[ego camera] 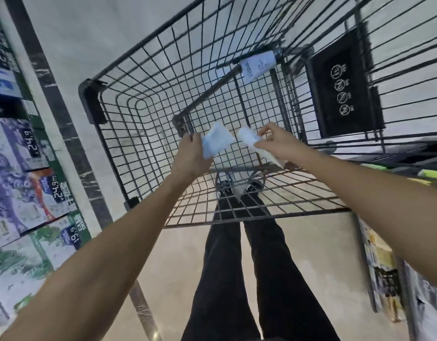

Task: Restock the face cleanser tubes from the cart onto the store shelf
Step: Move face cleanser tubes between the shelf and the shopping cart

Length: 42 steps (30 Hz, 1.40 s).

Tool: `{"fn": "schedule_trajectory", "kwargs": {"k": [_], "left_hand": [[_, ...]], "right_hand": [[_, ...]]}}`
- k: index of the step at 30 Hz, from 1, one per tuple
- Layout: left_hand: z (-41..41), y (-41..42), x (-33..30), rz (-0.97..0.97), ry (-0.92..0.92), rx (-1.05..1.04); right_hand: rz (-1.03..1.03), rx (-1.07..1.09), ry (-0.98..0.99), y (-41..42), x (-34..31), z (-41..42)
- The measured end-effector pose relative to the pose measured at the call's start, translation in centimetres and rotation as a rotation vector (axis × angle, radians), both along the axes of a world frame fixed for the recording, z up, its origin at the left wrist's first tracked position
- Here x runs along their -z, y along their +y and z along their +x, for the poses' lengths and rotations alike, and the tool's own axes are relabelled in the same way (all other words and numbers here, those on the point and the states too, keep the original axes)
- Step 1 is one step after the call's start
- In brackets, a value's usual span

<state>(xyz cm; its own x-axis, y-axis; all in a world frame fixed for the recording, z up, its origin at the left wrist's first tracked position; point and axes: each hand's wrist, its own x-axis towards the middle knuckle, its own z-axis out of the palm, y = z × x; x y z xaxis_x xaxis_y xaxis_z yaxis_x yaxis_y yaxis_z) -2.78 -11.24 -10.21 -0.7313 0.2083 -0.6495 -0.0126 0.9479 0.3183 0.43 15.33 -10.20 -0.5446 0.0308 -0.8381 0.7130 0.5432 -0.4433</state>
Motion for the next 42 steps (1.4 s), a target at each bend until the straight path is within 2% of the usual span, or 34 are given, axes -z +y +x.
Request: {"fn": "schedule_trajectory", "kwargs": {"k": [3, 5, 10, 13, 18, 23, 26, 31, 38, 42], "left_hand": [[-0.8, 1.3, -5.3, 0.186, -0.029, -0.232], [-1.2, 2.5, -9.6, 0.271, -0.027, -0.314], [-1.7, 5.1, -19.8, 0.439, -0.023, -0.425], [-1.5, 6.2, -24.8, 0.53, -0.021, -0.411], [-0.7, 7.6, -30.6, 0.686, -0.047, -0.329], [0.4, 8.6, -34.4, 0.85, -0.197, -0.218], [2.0, 9.2, -35.9, 0.899, -0.275, -0.13], [5.8, 11.2, -38.2, 0.922, -0.335, -0.007], [12.7, 15.2, -40.9, 0.959, -0.381, 0.194], [18.1, 18.0, -42.4, 1.009, -0.448, 0.308]], "right_hand": [[-0.202, 0.437, -0.046, 1.0, -4.5, -0.5], [-0.364, 0.634, -0.074, 1.8, -7.9, -0.2], [-0.667, 0.876, -0.062, 2.8, -17.0, 1.5], [-0.766, 0.87, 0.04, 2.7, -22.4, 2.9], [-0.639, 0.765, 0.231, 3.3, -29.1, 5.8], [-0.201, 0.793, 0.501, 3.7, -35.9, 10.8], [-0.036, 0.904, 0.606, 3.3, -38.8, 15.0], [-0.078, 1.202, 0.743, 2.4, -42.4, 22.2], [0.02, 1.58, 0.916, 1.1, -45.4, 32.8], [-0.051, 1.754, 1.046, -0.3, -46.5, 38.9]]}}
